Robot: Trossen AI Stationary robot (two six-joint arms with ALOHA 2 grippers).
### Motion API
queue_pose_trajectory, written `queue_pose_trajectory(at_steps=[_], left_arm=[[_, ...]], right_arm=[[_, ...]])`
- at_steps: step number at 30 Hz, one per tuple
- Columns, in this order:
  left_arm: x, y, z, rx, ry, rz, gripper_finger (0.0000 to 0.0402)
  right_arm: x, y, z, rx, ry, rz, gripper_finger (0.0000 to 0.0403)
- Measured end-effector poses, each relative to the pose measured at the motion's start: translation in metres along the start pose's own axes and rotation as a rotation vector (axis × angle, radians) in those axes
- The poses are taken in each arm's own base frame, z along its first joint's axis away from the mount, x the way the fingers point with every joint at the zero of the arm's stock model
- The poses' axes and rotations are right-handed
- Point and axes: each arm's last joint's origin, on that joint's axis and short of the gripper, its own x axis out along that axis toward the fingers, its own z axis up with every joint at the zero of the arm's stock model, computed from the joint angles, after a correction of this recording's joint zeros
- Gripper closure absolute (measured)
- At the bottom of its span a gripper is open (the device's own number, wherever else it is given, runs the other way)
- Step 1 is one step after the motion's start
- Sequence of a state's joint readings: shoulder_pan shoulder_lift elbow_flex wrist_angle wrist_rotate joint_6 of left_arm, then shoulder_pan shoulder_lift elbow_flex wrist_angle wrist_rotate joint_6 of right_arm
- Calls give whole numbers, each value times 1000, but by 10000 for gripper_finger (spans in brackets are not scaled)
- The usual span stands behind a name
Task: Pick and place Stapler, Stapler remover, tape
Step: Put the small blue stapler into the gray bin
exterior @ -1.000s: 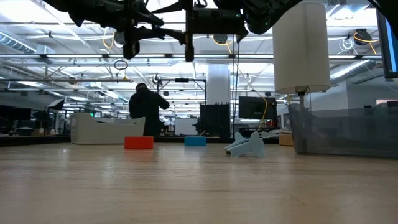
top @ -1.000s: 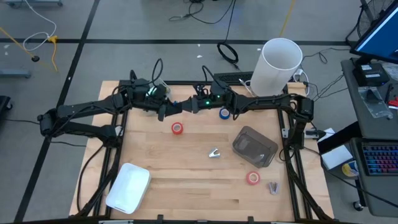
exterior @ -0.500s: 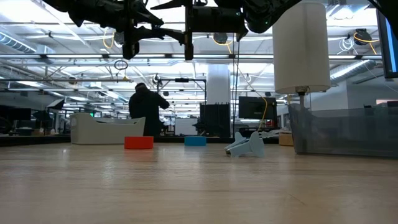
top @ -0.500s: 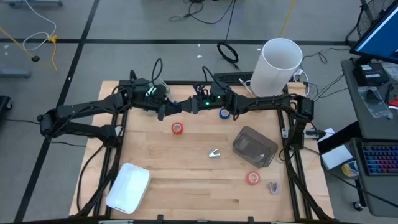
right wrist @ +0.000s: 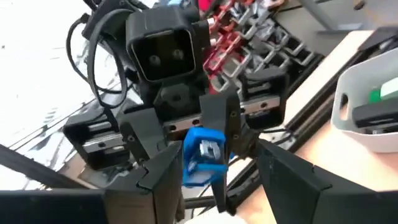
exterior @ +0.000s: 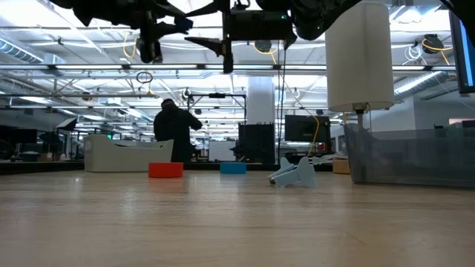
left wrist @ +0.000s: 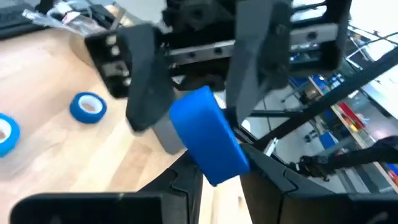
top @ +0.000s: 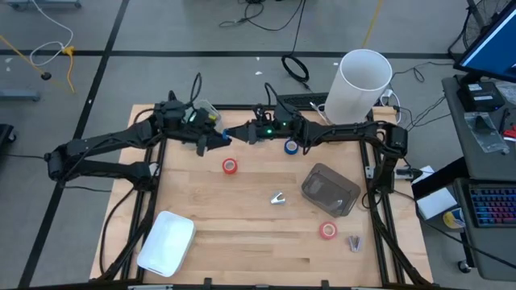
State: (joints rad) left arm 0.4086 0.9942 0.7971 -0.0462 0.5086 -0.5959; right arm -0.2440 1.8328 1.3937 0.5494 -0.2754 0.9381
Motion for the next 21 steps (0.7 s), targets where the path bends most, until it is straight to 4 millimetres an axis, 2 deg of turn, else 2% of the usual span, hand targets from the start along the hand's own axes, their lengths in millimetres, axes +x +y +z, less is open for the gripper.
queue_pose_trajectory(at_steps=[6,15,17,21], left_arm=[[-5,-4,0,19,-5,-5,312],[-5,-2,-1,45,-3,18,395],[-5,-2,-1,45,-3,18,396],[-5,-2,-2,56,7,16,373]], right_arm=[[0,0,1,-11,-23,0,209],[0,2,2,-17,-27,22,214],[0,3,1,-17,-26,23,215],[0,3,1,-31,-26,24,213]])
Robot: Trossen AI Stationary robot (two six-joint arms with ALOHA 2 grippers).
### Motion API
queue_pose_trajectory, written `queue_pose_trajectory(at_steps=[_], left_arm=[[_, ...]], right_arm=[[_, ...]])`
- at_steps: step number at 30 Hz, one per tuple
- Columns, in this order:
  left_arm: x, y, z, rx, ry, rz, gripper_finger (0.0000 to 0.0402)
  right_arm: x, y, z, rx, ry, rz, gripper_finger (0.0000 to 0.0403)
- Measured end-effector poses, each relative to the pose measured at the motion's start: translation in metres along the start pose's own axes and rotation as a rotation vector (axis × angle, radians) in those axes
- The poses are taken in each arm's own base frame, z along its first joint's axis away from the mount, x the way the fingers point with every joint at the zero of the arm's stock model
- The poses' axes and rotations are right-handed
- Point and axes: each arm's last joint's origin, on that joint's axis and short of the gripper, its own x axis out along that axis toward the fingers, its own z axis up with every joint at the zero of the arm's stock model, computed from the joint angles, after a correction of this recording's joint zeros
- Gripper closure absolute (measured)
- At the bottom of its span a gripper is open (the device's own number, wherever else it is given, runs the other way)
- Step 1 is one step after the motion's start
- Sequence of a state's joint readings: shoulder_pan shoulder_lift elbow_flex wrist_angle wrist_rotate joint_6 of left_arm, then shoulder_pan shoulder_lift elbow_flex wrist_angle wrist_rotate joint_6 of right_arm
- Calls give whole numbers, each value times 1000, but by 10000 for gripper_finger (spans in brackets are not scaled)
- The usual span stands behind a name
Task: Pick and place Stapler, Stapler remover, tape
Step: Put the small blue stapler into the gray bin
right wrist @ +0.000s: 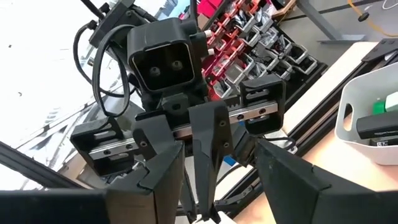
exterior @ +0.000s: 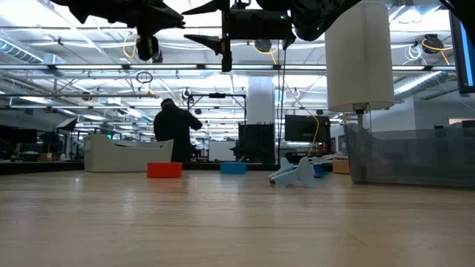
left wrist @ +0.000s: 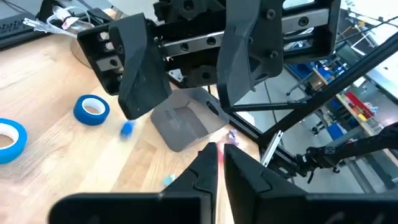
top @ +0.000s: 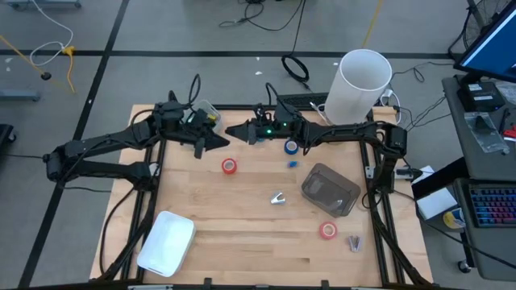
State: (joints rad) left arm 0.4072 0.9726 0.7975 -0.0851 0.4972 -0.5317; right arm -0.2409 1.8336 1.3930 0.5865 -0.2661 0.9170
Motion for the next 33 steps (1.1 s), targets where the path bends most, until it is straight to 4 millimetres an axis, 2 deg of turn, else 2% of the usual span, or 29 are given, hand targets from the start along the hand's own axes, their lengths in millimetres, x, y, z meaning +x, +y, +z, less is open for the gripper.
queue_pose_trajectory(at_steps=[7,10,14,19,22,27,33], left_arm=[[-1,7,-12,-32,108,71,346],[-2,10,-17,-41,146,120,345],[-3,13,-20,-50,166,186,345],[-3,15,-22,-32,174,216,344],[-3,15,-22,-19,173,222,344],[-3,16,-21,-8,157,256,344],[-3,16,-21,-8,152,266,344]], right_arm=[[-5,-2,9,-95,59,55,216],[-10,-5,13,-83,142,73,221],[-20,-7,12,-91,270,-6,230],[-48,-9,7,-108,450,-258,236],[-81,-5,5,-99,570,-496,239],[-128,8,7,-124,627,-892,239],[-165,24,9,-168,675,-1118,238]])
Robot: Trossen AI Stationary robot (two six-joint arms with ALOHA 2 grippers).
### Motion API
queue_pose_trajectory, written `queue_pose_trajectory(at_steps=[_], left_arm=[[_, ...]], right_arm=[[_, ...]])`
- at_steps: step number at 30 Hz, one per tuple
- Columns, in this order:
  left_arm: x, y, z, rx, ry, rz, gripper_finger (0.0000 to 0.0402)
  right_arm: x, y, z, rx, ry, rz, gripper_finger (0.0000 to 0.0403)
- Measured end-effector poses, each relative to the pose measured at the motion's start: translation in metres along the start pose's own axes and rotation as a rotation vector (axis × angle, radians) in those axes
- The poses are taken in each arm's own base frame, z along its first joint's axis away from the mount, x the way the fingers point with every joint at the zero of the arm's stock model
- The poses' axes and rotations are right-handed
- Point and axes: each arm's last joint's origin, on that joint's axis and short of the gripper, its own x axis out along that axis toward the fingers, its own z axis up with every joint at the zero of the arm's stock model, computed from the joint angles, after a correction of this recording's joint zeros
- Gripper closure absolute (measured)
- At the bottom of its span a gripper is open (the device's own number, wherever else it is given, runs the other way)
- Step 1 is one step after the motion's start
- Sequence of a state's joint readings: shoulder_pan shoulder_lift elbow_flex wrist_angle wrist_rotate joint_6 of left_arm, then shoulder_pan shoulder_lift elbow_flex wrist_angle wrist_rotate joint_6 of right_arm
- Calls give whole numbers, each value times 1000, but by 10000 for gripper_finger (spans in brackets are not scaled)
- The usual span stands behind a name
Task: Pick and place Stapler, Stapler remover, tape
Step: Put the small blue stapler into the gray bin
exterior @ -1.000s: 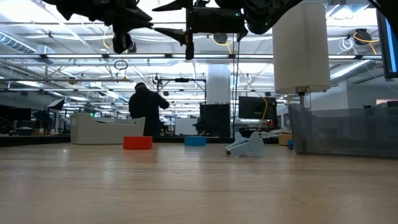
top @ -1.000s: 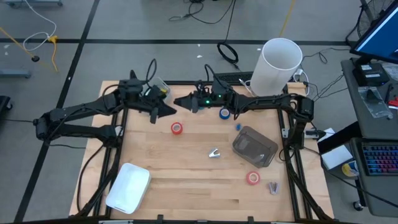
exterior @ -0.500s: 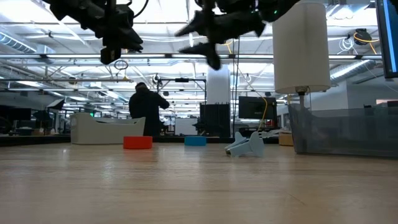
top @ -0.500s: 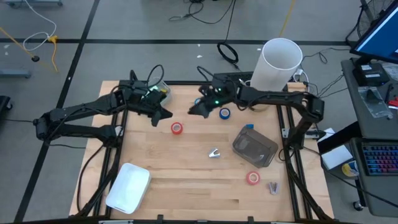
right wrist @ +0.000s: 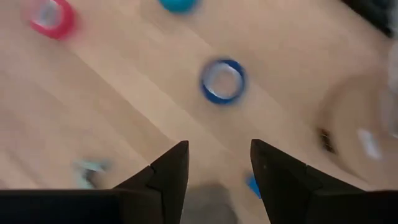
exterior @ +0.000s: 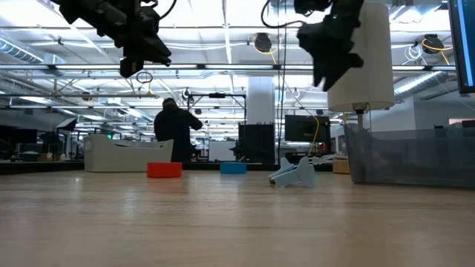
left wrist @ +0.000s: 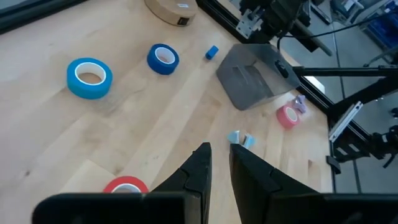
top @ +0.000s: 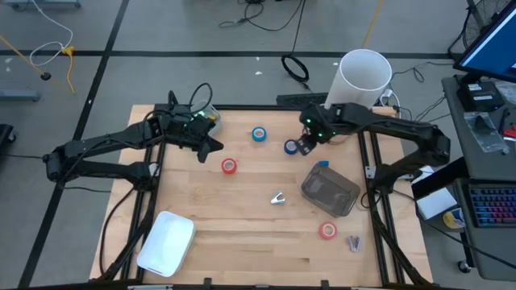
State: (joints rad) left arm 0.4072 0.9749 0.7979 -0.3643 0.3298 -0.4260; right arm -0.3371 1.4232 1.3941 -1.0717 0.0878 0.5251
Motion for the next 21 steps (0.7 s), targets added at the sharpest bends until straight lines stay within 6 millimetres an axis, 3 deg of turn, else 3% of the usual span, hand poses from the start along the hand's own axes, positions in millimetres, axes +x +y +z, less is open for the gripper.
queue_pose_trajectory(at_steps=[8,21], left_arm=[[1,-1,0,-35,-4,8,344],[4,-10,-5,-107,-44,98,337]], right_arm=[[-2,-24,-21,-117,219,-222,238],[46,-41,-56,-254,403,-282,217]])
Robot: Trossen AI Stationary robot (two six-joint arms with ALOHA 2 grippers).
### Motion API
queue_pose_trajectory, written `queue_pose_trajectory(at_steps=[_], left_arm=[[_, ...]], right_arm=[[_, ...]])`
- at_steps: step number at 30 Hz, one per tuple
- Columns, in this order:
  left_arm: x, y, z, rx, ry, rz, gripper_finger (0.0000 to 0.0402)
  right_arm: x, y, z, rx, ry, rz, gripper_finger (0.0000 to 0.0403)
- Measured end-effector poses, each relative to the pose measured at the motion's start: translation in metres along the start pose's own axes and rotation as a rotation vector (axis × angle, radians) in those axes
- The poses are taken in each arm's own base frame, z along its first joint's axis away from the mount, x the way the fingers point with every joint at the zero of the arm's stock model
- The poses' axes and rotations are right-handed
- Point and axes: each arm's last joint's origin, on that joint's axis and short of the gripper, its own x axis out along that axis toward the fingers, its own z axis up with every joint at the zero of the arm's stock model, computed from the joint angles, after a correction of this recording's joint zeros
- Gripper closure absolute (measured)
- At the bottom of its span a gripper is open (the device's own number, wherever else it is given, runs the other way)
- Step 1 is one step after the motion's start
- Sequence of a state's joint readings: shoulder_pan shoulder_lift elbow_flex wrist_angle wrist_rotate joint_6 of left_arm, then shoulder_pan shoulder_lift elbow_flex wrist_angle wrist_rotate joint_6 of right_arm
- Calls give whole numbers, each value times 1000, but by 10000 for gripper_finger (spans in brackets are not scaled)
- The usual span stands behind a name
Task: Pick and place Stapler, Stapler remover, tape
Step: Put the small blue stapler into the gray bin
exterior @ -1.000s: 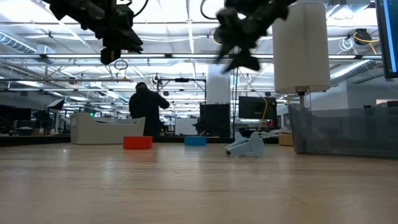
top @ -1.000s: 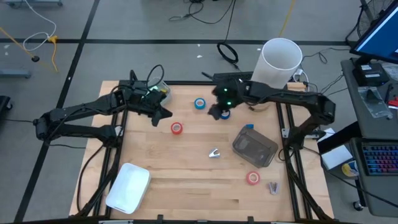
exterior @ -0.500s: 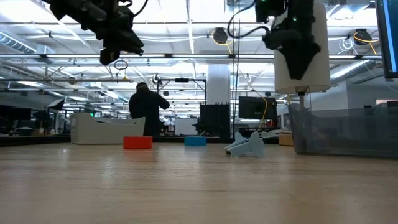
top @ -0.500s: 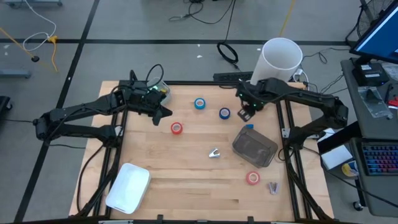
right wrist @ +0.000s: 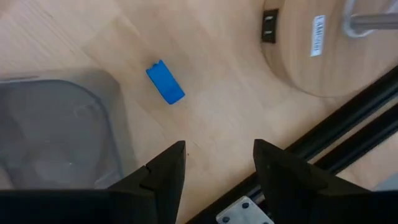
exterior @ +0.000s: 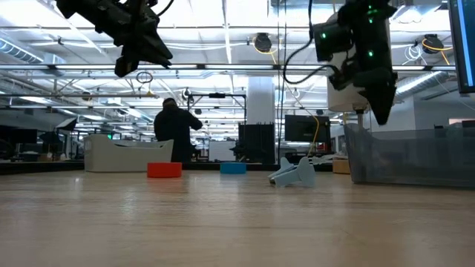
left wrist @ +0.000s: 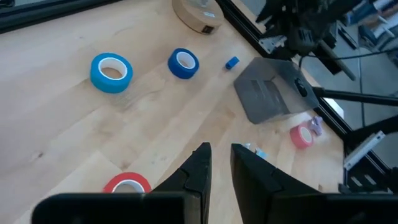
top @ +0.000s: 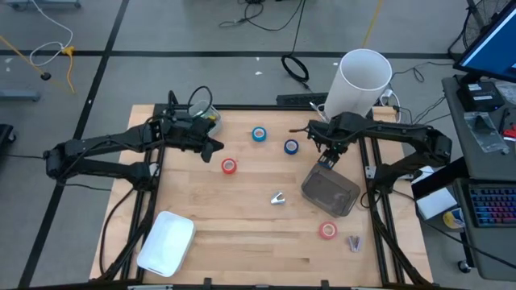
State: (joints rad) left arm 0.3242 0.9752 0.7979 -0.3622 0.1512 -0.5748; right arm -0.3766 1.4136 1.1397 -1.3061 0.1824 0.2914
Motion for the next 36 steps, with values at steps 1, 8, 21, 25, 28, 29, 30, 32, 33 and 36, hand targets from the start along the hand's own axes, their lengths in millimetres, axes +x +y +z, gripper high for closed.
queue_pose_trajectory(at_steps=[1,8,21,25,28,29,30,32,33,36], left_arm=[[0,0,0,-9,-6,10,332],[0,0,0,-77,-28,41,282],[1,-3,-2,-101,-26,36,230],[1,-7,-3,-90,-29,28,229],[1,-9,-3,-79,-40,15,229],[1,-10,-4,-77,-42,17,229],[1,-10,-4,-75,-44,20,229],[2,-12,-5,-70,-44,22,229],[2,-12,-5,-69,-44,21,229],[2,-14,-7,-62,-46,26,229]], right_arm=[[5,0,0,-10,3,0,215],[32,3,-4,-43,7,1,204],[50,7,-4,-164,-24,36,199],[50,8,-2,-245,-48,39,198],[49,9,-1,-318,-59,66,198],[49,9,-1,-340,-63,70,198],[49,9,-1,-361,-68,70,199],[49,9,0,-396,-81,64,201],[49,9,1,-415,-84,64,201],[49,9,1,-469,-85,62,201]])
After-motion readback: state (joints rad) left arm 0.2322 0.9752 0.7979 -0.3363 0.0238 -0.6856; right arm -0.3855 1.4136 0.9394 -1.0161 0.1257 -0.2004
